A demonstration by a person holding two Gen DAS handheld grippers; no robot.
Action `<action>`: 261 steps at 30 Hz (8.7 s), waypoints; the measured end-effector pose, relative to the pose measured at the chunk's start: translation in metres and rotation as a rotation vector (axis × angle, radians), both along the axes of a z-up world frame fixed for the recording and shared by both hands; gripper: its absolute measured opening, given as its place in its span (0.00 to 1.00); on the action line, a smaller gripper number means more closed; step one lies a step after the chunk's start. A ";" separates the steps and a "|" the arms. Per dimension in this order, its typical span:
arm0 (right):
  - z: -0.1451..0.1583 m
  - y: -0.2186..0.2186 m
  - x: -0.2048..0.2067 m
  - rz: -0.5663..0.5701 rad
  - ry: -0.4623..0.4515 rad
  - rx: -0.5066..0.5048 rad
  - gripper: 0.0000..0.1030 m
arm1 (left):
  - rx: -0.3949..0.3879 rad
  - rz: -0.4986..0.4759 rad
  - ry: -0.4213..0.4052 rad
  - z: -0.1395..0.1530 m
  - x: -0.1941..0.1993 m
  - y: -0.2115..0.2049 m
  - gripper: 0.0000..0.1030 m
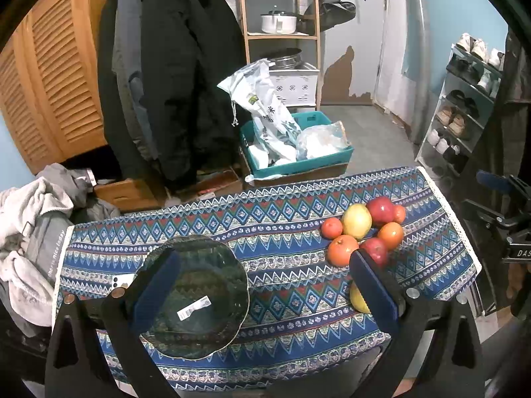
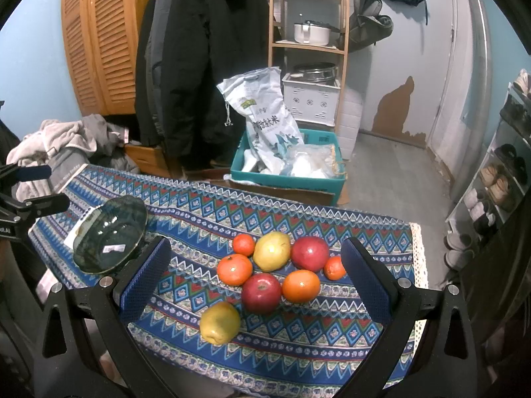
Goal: Organize fruits
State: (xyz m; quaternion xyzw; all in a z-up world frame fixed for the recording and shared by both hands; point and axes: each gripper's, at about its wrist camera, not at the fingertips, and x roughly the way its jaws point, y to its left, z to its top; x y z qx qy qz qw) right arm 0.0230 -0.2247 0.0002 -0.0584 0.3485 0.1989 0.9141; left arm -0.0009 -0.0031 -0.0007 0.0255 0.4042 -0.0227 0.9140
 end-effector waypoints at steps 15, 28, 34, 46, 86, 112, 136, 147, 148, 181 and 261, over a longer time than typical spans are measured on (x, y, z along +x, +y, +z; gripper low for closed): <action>0.001 0.001 0.000 0.001 0.002 0.002 0.97 | -0.001 -0.004 0.004 -0.003 -0.002 -0.002 0.99; 0.000 0.001 -0.001 0.001 0.003 0.000 0.97 | -0.002 -0.005 0.005 -0.004 -0.004 -0.004 0.99; 0.000 0.001 0.000 0.001 0.004 0.000 0.97 | -0.002 -0.005 0.006 -0.004 -0.003 -0.004 0.99; -0.001 -0.001 0.000 0.000 0.004 -0.001 0.97 | -0.004 -0.005 0.007 -0.004 -0.004 -0.005 0.99; -0.057 -0.047 0.015 -0.104 0.146 -0.086 0.97 | -0.039 -0.152 0.300 -0.100 0.031 -0.087 0.99; -0.149 -0.079 0.032 -0.138 0.336 -0.140 0.97 | -0.029 -0.151 0.515 -0.202 0.061 -0.145 0.99; -0.174 -0.069 0.055 -0.137 0.399 -0.163 0.97 | -0.141 -0.210 0.620 -0.256 0.078 -0.164 0.67; -0.177 -0.065 0.083 -0.161 0.446 -0.073 0.97 | -0.141 -0.183 0.583 -0.248 0.074 -0.128 0.67; -0.178 -0.064 0.086 -0.163 0.453 -0.062 0.97 | -0.142 -0.177 0.579 -0.248 0.073 -0.123 0.67; -0.240 -0.047 0.153 -0.282 0.682 0.105 0.67 | -0.173 -0.074 0.483 -0.229 0.081 -0.025 0.67; -0.031 0.193 0.064 0.214 0.171 0.043 0.66 | -0.231 0.072 0.080 -0.065 0.013 0.131 0.67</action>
